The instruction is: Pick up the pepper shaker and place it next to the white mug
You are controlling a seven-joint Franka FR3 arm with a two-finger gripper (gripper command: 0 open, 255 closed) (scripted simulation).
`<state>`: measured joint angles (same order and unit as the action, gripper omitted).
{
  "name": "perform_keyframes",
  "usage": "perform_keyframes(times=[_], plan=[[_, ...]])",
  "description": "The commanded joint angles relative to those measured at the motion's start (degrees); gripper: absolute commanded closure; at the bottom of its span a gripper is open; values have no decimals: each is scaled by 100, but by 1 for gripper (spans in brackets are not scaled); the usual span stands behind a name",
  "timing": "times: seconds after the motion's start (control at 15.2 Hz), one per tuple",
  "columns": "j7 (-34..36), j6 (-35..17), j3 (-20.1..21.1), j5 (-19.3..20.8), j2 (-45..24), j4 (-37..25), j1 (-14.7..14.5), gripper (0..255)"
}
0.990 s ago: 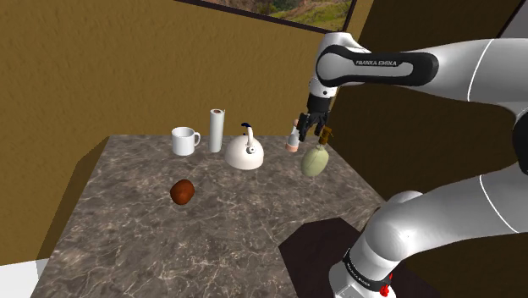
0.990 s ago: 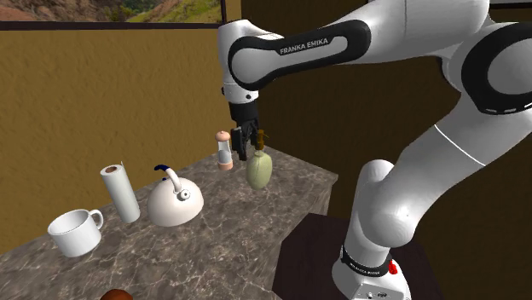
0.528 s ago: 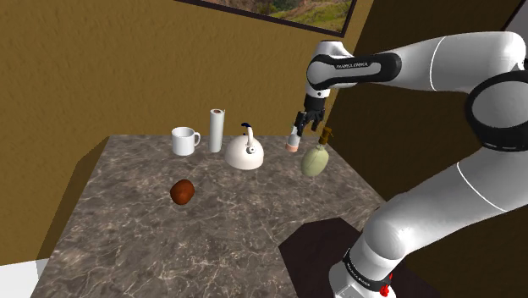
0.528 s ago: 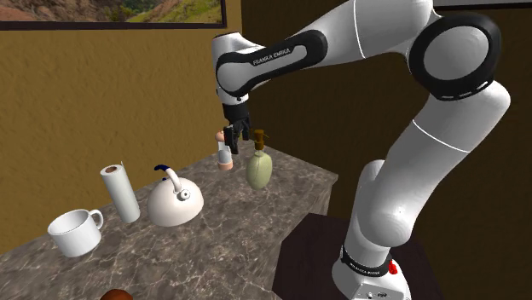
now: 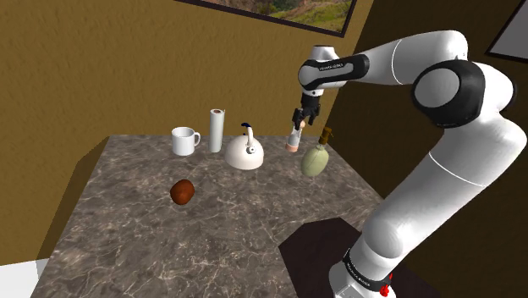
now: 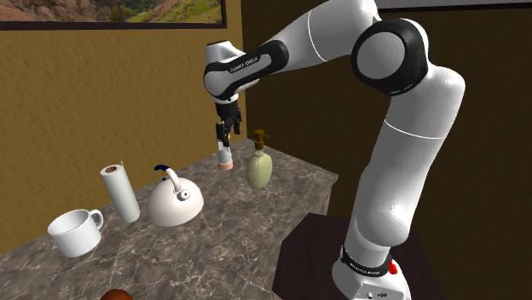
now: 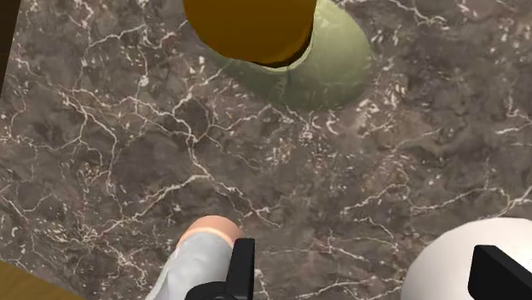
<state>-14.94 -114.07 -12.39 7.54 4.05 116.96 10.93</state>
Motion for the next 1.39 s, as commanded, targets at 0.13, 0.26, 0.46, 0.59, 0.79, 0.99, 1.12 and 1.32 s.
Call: perform_keyframes(times=[0.13, 0.26, 0.46, 0.59, 0.79, 0.99, 1.12, 1.32], plan=[[-282, -229, -163, -70, -718, -637, 147, 0], [-418, -292, -224, -136, -1101, -1028, 227, 0], [-617, -337, -291, -259, -1690, -1677, 371, 0], [-744, -331, -321, -350, -2096, -2158, 482, 0], [-795, -452, -325, -395, -2299, -2266, 542, 0], [-807, -645, -323, -416, -2390, -2163, 566, 0], [-816, -772, -321, -432, -2456, -2102, 583, 0], [-818, -808, -321, -436, -2476, -2085, 588, 0]])
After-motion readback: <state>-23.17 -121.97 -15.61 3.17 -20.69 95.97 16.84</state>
